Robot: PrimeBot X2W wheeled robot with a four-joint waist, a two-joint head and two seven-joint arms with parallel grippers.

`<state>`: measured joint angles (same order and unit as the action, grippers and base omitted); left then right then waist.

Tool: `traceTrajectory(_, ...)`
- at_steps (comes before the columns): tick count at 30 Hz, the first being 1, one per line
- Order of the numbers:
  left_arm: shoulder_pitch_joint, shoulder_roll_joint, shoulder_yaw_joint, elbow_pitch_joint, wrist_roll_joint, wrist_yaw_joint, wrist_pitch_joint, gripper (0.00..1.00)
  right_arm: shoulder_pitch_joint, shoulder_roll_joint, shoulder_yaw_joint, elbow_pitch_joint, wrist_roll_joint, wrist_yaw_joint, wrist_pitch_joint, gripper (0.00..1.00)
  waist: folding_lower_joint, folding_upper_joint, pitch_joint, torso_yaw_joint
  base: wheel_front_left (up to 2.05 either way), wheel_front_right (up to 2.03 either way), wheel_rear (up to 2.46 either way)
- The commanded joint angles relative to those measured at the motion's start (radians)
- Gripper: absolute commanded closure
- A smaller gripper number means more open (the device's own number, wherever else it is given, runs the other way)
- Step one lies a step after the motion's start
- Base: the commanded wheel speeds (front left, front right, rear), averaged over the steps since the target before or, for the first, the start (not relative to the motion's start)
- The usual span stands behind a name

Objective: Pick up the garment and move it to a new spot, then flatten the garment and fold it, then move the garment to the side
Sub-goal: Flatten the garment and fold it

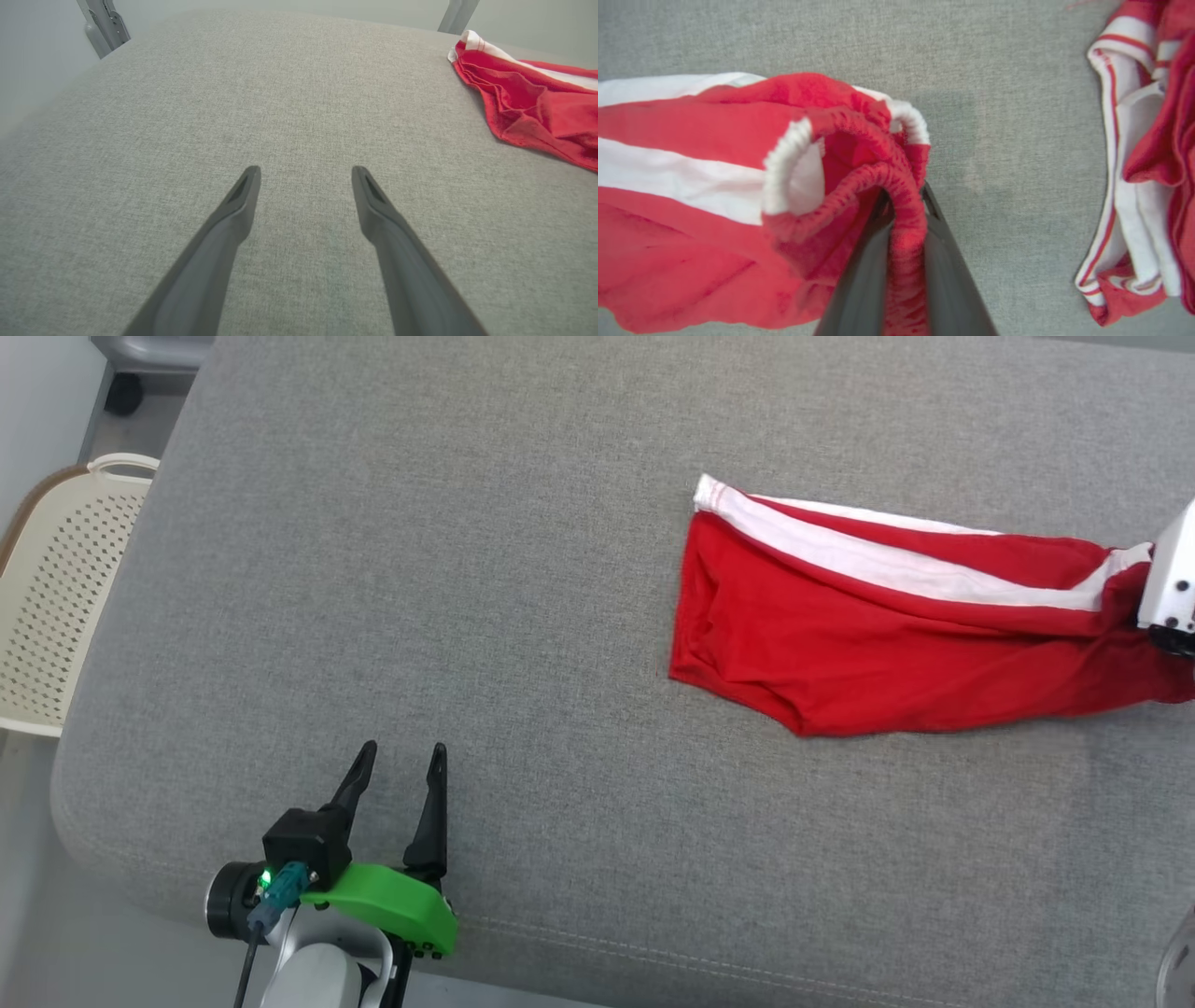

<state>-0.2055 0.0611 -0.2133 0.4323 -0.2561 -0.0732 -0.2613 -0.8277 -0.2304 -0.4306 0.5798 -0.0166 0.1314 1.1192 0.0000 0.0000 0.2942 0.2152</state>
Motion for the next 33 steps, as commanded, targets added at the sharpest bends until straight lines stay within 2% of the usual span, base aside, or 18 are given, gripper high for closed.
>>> traceTrajectory(1, 0.013, 0.000, -0.001, -0.003, -0.006, 0.001, -0.005, 0.00, 0.017, -0.013, -0.025, -0.035, -0.027, -0.002, 0.024, 1.00, 0.0000, 0.0000, -0.014, -0.001, 0.00, 0.00, 0.00)
traceTrajectory(7, 0.022, -0.002, -0.005, 0.000, -0.015, 0.002, -0.005, 0.00, 0.018, 0.028, -0.071, -0.129, -0.075, -0.001, 0.122, 1.00, 0.0000, 0.0000, -0.036, 0.008, 0.00, 0.00, 0.00)
traceTrajectory(13, 0.034, -0.003, -0.007, 0.003, -0.021, 0.006, -0.004, 0.00, -0.006, 0.111, -0.036, -0.192, -0.007, -0.001, 0.184, 1.00, 0.0000, 0.0000, -0.062, 0.024, 0.00, 0.00, 0.00)
traceTrajectory(18, 0.038, -0.004, -0.009, 0.004, -0.025, 0.006, -0.004, 0.00, -0.025, 0.151, -0.032, -0.194, 0.028, -0.001, 0.183, 1.00, 0.0000, 0.0000, -0.074, 0.044, 0.00, 0.00, 0.00)
traceTrajectory(25, 0.049, -0.005, -0.024, 0.009, -0.026, 0.003, -0.004, 0.00, -0.059, 0.177, -0.043, -0.108, 0.027, -0.001, 0.113, 1.00, 0.0000, 0.0000, -0.086, 0.099, 0.00, 0.00, 0.00)
traceTrajectory(33, 0.059, -0.006, -0.041, 0.025, -0.032, -0.001, -0.004, 0.00, -0.095, 0.178, -0.004, 0.077, 0.057, -0.001, -0.027, 1.00, 0.0000, 0.0000, -0.098, 0.162, 0.00, 0.00, 0.00)
